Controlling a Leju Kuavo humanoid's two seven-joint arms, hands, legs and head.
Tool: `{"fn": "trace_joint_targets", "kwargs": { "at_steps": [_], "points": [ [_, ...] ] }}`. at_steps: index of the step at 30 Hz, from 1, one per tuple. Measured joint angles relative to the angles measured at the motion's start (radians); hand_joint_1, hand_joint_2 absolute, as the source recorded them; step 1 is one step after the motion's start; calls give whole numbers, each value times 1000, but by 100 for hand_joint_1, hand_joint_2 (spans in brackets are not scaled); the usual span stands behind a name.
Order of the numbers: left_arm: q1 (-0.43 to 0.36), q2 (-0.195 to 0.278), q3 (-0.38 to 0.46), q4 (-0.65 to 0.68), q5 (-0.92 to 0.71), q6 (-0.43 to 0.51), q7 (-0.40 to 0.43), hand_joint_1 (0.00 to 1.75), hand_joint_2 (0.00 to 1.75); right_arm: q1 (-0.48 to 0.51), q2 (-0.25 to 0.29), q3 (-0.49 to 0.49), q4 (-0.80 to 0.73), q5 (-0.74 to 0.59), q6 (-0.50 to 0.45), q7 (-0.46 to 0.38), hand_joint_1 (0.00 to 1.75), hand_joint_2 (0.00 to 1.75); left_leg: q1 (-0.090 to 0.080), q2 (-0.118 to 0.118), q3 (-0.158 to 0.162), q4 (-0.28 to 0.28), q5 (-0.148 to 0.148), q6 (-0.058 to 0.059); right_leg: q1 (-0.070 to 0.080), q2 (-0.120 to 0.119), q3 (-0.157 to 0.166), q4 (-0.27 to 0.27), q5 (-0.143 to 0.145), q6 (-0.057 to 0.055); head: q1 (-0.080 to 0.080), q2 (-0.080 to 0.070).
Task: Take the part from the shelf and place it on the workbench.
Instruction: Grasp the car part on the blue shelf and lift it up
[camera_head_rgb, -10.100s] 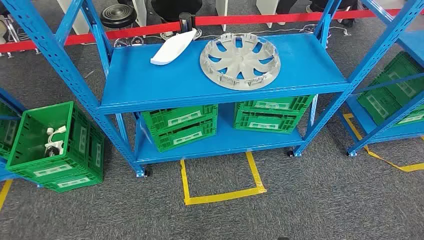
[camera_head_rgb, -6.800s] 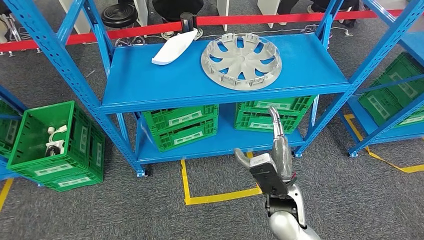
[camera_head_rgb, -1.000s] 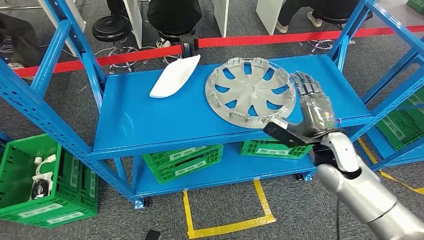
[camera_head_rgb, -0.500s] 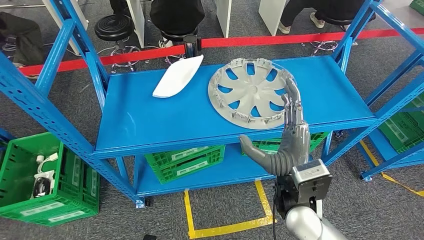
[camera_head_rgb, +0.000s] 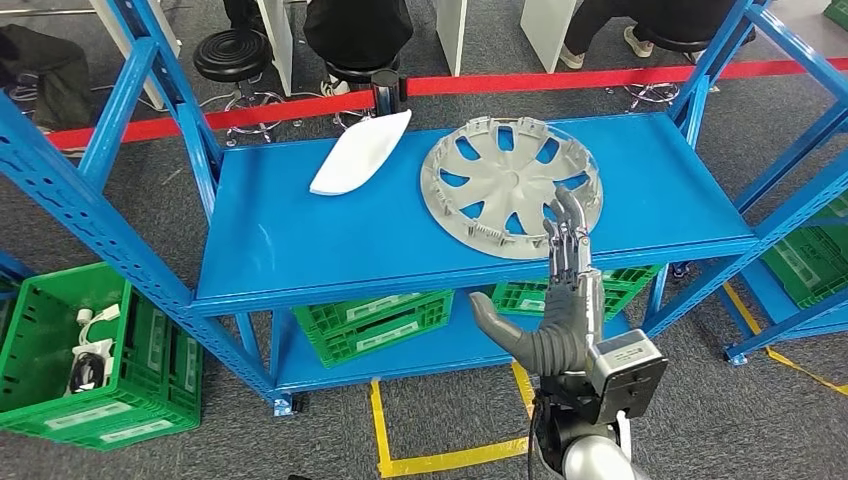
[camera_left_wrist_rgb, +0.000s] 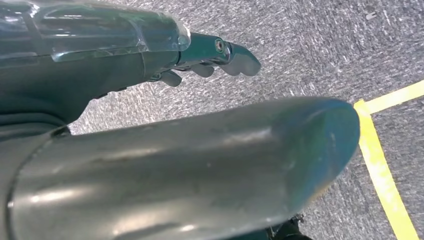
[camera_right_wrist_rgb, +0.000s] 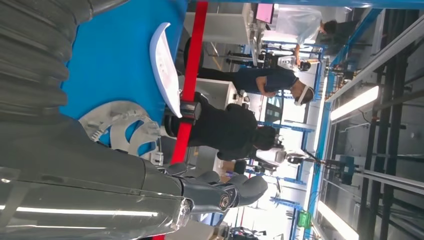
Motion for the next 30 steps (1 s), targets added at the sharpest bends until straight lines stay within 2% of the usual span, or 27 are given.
{"fn": "trace_joint_targets", "kwargs": {
  "at_steps": [2, 3, 4, 5, 7, 8, 9, 10, 11, 12, 13, 14, 17, 18, 21, 22, 24, 30],
  "points": [
    [1, 0, 0, 0, 0, 0, 0, 0, 0, 0, 3, 1, 0, 0, 2, 2, 0, 175, 3, 0, 5, -9, 4, 7, -1, 0, 0, 2, -5, 7, -1, 0],
    [1, 0, 0, 0, 0, 0, 0, 0, 0, 0, 3, 1, 0, 0, 3, 3, 0, 175, 6, 1, 9, -14, 6, 10, 0, 0, -5, 17, -16, 10, 0, 0],
    [1, -1, 0, 0, 0, 0, -1, 0, 0, 1, 4, 2, 0, 0, 4, 4, 0, 175, 10, 2, 13, -19, 8, 13, -1, 0, -21, 55, -37, 13, 4, 0],
    [2, -1, 0, 0, 0, -1, -1, 0, 0, 2, 4, 2, 0, 0, 5, 6, 0, 175, 11, 2, 16, -21, 8, 15, -2, 0, -49, 115, -67, 16, 8, 0],
    [3, -1, 0, 0, 1, -3, -2, 0, 0, 5, 4, 3, 2, 0, 7, 8, 0, 175, 11, 3, 19, -21, 6, 17, -5, 0, -120, 250, -120, 19, 13, 0],
    [4, -1, 0, 0, 1, -4, -2, 0, 0, 6, 5, 3, 3, 0, 7, 9, 0, 175, 11, 3, 20, -21, 4, 16, -5, 0, -142, 288, -123, 20, 14, 0],
    [6, -1, 0, 0, 1, -4, -2, 0, 0, 7, 4, 4, 3, 1, 7, 10, 0, 175, 11, 2, 24, -20, 1, 14, -5, -1, -146, 285, -105, 19, 14, 0],
    [6, -2, 0, 0, 1, -5, -2, 0, 0, 8, 4, 4, 3, 2, 7, 11, 0, 175, 11, 1, 28, -20, -2, 12, -5, -1, -132, 244, -68, 17, 15, 0],
    [7, -2, 0, 0, 1, -6, -1, 0, 0, 8, 4, 5, 3, 4, 7, 12, 0, 175, 11, 1, 34, -20, -6, 8, -5, -1, -105, 175, -23, 14, 16, 0],
    [6, -2, 0, 0, 1, -7, -1, 0, 0, 7, 4, 6, 4, 5, 7, 14, 0, 175, 10, 0, 38, -20, -10, 4, -3, -1, -76, 108, 9, 10, 15, 0],
    [6, -3, 0, 0, 1, -7, -1, 0, 0, 7, 5, 7, 4, 6, 8, 16, 0, 175, 9, 0, 40, -19, -14, 0, -2, -1, -52, 53, 28, 5, 14, 0],
    [5, -4, 0, 0, 1, -7, 0, 0, 0, 7, 5, 8, 5, 6, 8, 19, 0, 175, 8, 1, 39, -19, -16, -5, 1, 0, -39, 22, 32, 0, 13, 0],
    [5, -4, 0, 0, 1, -8, 0, 0, 0, 8, 4, 10, 6, 11, 12, 27, 0, 175, 10, 3, 38, -18, -22, -20, 3, 0, -32, 6, 25, -15, 7, 0],
    [6, -4, 0, 0, 1, -9, 0, 0, 0, 8, 4, 11, 6, 13, 13, 30, 0, 175, 10, 3, 38, -17, -16, -22, 3, 0, -29, 2, 25, -17, 3, 0],
    [5, -3, 0, 1, 4, -7, -1, 0, 0, 8, 4, 13, 7, 20, 13, 42, 0, 175, 9, 3, 47, -21, -14, -3, 8, -1, -20, -2, 22, -16, -9, 0],
    [5, -3, 0, 1, 5, -5, 0, 0, 0, 9, 4, 14, 8, 22, 13, 47, 0, 175, 10, 3, 51, -25, -21, -2, 9, -1, -20, -1, 20, -17, -10, 0],
    [6, -3, 0, 1, 8, 0, 3, 0, 0, 10, 4, 16, 8, 26, 12, 54, 0, 175, 13, 2, 53, -29, -23, -11, 12, -3, -19, 1, 18, -19, -11, 0],
    [7, -3, 0, 0, 10, 3, 6, 0, 0, 13, 4, 20, 10, 26, 10, 62, 0, 175, 17, 2, 53, -30, -23, -18, 13, -4, -19, 3, 16, -21, -12, 0]
  ]
}}
